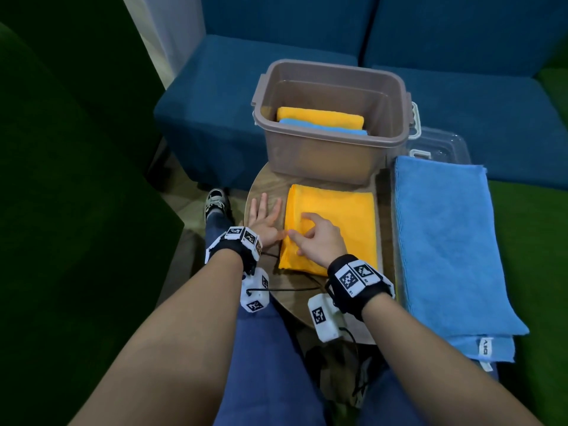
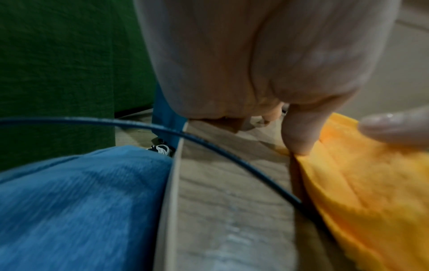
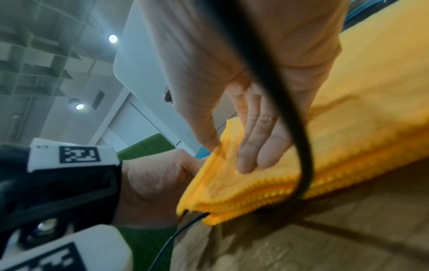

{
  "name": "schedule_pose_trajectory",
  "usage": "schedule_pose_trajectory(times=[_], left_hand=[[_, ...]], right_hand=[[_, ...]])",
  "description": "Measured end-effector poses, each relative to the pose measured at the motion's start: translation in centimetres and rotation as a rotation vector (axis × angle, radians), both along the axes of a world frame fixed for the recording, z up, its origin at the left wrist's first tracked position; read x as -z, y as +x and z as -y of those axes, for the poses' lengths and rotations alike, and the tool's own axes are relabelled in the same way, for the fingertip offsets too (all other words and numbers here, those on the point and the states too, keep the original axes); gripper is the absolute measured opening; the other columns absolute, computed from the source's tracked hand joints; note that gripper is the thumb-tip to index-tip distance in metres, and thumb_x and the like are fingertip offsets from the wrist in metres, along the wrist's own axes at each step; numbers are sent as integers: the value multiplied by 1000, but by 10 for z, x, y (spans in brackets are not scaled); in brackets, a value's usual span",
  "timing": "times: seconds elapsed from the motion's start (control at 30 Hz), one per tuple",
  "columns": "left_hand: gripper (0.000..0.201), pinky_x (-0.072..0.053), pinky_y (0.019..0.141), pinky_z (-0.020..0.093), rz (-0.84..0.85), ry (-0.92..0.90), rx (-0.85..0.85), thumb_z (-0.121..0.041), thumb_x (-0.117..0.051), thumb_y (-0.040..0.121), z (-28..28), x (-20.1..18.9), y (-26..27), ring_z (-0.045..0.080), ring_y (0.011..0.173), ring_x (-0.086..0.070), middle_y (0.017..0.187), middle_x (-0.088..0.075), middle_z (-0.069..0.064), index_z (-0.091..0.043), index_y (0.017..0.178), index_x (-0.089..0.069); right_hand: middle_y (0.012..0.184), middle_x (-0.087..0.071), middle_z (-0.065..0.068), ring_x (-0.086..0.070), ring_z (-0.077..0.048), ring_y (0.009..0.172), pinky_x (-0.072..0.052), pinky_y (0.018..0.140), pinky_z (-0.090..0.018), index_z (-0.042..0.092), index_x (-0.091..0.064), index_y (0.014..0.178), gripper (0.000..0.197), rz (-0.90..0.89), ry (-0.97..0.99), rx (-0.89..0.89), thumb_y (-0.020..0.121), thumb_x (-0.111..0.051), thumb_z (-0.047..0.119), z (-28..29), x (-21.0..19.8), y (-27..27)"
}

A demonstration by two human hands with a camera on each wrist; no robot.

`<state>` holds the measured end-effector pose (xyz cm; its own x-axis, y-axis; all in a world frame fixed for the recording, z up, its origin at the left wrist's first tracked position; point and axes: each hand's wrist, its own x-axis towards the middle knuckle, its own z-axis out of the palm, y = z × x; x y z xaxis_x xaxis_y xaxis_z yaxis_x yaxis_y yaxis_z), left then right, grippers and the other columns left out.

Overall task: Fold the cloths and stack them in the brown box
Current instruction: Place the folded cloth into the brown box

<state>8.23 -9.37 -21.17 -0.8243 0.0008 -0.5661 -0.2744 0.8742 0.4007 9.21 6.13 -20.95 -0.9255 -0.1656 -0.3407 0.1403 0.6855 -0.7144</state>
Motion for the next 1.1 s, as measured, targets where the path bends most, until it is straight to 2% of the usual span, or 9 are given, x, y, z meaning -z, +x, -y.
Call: schedule_pose_trajectory(times=[0.2,0.3,0.4,0.6,0.67,0.73,0.83,0.97,1.1], left_hand=[[81,3,115,54,4,4,4,-34,-52,95,1,-1,1,22,144,27,157,28,-4,-36,153,6],[82,5,116,52,-7,14,2,-33,-53,95,1,-2,2,22,144,27,157,27,-4,-36,153,5],[82,3,115,55,-5,21,-8,-32,-53,95,2,1,2,21,144,28,157,28,-5,-37,153,5],[65,5,117,52,-9,78,-70,-43,-40,100,-1,0,-1,18,144,26,159,24,-7,-38,152,-1],[67,8,116,49,-22,110,-106,-54,-39,98,-1,1,1,17,144,27,158,24,-9,-39,152,-3],[83,8,116,48,-47,46,-23,-60,-48,91,-1,5,5,20,143,30,157,28,-7,-37,153,3],[93,7,116,49,-76,17,17,-60,-55,88,0,9,7,22,142,31,156,31,-4,-36,153,8],[93,1,114,59,-55,-10,38,-62,-53,88,1,9,5,21,143,31,155,33,-5,-37,152,11],[93,0,113,62,-45,-31,58,-63,-50,89,1,8,6,22,142,31,154,35,-5,-37,151,13]], right_hand=[[92,-62,-2,-56,-16,84,-46,76,-29,31,-36,149,64,13,77,-242,92,-63,23,-6,-5,2],[96,-52,-4,-54,-21,90,-44,76,-32,34,-26,153,76,-17,169,-360,90,-66,25,-2,-5,-1],[118,-49,-12,-52,-29,110,-46,87,-38,39,-21,153,76,-29,253,-372,91,-65,29,2,-4,-3],[143,-32,-15,-46,-32,121,-42,95,-37,23,-11,156,81,-49,280,-329,93,-63,30,5,-3,4],[146,-29,-10,-34,-30,130,-34,102,-40,23,-14,155,77,-176,407,-361,94,-58,38,1,0,11],[161,-9,-1,-12,-27,146,-18,113,-45,26,-8,156,72,-234,476,-393,98,-46,46,-5,4,17],[161,16,12,14,-19,149,7,118,-49,36,7,154,65,-207,484,-474,101,-24,56,-18,15,17],[159,19,18,17,-15,148,9,118,-48,43,10,152,60,-147,510,-276,100,-15,59,-60,20,6],[161,18,14,14,-22,149,-3,119,-46,30,8,155,62,-27,402,-14,103,-23,48,-86,15,-1]])
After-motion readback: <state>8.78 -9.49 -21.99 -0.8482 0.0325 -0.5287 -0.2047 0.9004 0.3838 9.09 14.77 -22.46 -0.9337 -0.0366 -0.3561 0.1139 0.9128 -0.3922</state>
